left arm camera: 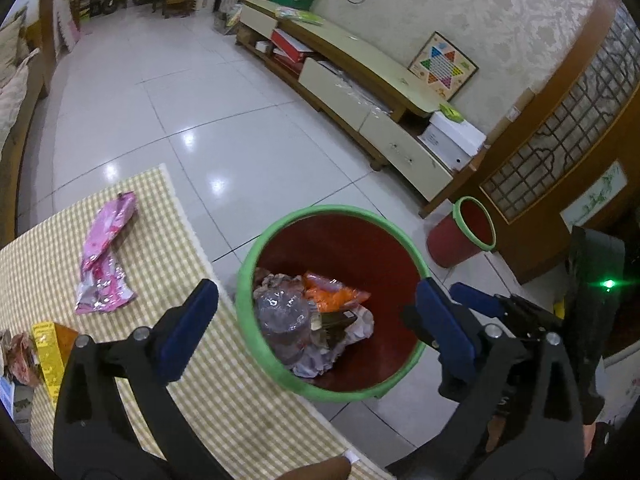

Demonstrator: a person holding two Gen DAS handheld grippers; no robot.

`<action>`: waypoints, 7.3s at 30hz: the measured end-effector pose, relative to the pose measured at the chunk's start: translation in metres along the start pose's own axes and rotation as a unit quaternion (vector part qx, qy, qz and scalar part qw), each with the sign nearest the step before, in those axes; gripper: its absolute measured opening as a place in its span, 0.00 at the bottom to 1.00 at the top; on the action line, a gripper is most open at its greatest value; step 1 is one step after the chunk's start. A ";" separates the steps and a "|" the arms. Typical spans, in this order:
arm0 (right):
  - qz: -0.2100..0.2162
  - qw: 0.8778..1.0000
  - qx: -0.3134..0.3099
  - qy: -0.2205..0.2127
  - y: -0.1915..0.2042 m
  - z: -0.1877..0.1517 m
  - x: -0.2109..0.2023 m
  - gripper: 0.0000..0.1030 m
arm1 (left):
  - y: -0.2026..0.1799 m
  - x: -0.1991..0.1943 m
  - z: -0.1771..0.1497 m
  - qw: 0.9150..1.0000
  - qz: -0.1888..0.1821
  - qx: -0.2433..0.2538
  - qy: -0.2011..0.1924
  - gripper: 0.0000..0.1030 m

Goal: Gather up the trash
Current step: 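Carry the bottle and brown pack over the green bin and release both, then return both open tools to the table toward the white box and yellow box, then grasp the white toothpaste box with the left tool while the right tool grasps the yellow snack box, then lift both held boxes and carry them over the green bin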

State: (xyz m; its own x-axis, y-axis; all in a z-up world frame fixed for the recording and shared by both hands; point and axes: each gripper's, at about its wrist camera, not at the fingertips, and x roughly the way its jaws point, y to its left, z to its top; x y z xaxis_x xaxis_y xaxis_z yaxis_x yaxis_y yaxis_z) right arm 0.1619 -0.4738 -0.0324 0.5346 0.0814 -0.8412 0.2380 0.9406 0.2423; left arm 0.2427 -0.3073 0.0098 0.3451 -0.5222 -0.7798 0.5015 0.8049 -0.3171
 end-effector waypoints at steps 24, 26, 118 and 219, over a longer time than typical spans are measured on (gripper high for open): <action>0.030 0.997 -0.074 -0.009 0.092 -0.016 0.001 0.90 | 0.087 -0.114 -0.059 0.994 0.086 -0.037 -0.057 0.95; 0.035 0.996 -0.084 -0.004 0.107 -0.023 0.003 0.90 | 0.103 -0.125 -0.070 0.993 0.093 -0.045 -0.059 0.95; 0.103 0.972 -0.201 0.062 0.227 -0.076 0.026 0.35 | 0.198 -0.170 -0.160 0.977 0.173 -0.123 -0.024 0.39; 0.003 1.000 -0.021 -0.017 0.007 -0.021 -0.023 0.35 | 0.026 -0.046 -0.061 0.999 0.050 0.007 -0.009 0.39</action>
State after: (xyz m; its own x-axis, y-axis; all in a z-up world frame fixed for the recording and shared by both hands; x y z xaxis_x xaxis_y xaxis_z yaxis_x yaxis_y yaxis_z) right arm 0.1340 -0.4616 -0.0216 0.5634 0.0761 -0.8227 0.2016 0.9530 0.2262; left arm 0.1913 -0.2454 0.0047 0.4087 -0.4442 -0.7973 0.4753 0.8494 -0.2296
